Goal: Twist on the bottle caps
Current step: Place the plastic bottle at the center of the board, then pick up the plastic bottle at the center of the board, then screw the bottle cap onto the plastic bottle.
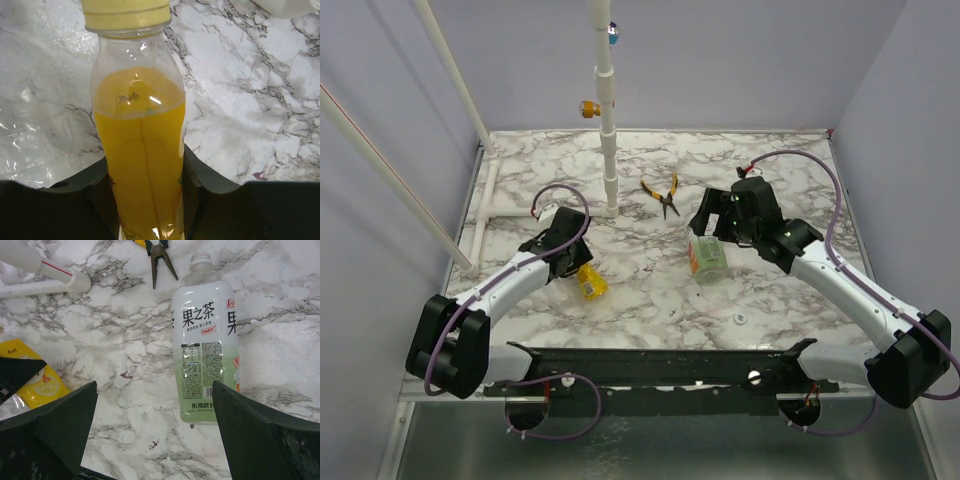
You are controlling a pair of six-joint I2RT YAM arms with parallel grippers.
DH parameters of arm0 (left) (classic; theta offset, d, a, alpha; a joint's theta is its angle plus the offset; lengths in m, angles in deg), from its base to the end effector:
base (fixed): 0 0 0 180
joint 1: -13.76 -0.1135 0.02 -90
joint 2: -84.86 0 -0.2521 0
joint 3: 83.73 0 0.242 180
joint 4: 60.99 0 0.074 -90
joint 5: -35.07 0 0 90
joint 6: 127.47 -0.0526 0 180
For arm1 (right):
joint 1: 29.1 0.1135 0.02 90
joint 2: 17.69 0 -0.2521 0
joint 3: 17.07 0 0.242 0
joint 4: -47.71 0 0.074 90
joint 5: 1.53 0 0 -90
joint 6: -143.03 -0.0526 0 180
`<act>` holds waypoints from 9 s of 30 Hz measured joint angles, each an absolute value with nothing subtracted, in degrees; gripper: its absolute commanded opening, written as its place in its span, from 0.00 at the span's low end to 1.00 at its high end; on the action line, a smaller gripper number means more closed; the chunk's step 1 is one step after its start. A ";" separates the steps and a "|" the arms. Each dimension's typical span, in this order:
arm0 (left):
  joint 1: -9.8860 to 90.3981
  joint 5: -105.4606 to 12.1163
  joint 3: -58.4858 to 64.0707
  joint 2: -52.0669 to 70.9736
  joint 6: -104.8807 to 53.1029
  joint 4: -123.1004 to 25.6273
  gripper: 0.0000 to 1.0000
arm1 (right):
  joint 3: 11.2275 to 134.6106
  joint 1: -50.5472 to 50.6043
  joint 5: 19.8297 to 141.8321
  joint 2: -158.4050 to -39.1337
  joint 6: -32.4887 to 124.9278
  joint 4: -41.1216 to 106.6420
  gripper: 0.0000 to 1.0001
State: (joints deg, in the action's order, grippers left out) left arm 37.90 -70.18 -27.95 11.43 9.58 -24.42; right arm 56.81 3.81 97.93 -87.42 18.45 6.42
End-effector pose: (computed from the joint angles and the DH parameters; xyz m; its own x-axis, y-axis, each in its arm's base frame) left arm 0.2353 -0.0903 0.1806 -0.6905 -0.4644 -0.5546 -0.3687 0.8856 -0.2826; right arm 0.2350 0.1418 0.2915 -0.6591 0.2403 -0.7127 -0.0630 0.9266 0.3707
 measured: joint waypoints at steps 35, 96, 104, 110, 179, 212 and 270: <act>34.82 -67.77 -24.36 6.49 6.26 -25.55 0.99 | 55.94 3.81 100.98 -86.59 18.47 4.76 1.00; 35.25 -28.48 -24.25 19.43 6.34 -37.64 0.99 | 54.91 3.39 81.44 -96.52 27.60 14.46 0.49; 35.41 -19.95 -28.08 19.80 11.44 -54.75 0.99 | 48.92 3.13 58.47 -85.78 21.86 30.53 0.49; 38.68 -15.84 -29.87 22.58 13.53 -67.56 0.99 | 45.18 2.45 47.44 -85.65 13.29 44.12 0.48; 58.88 -40.89 -31.23 29.20 -20.89 -47.15 0.07 | 30.04 7.61 101.12 -78.09 -12.68 -18.08 0.51; 61.74 -40.21 -31.71 30.16 -39.29 -46.49 0.07 | 60.18 7.70 99.19 -78.79 3.32 -15.11 0.19; 67.91 -45.48 -35.12 33.24 -51.25 -48.72 0.01 | 89.69 7.70 65.03 -92.17 20.67 -28.31 0.18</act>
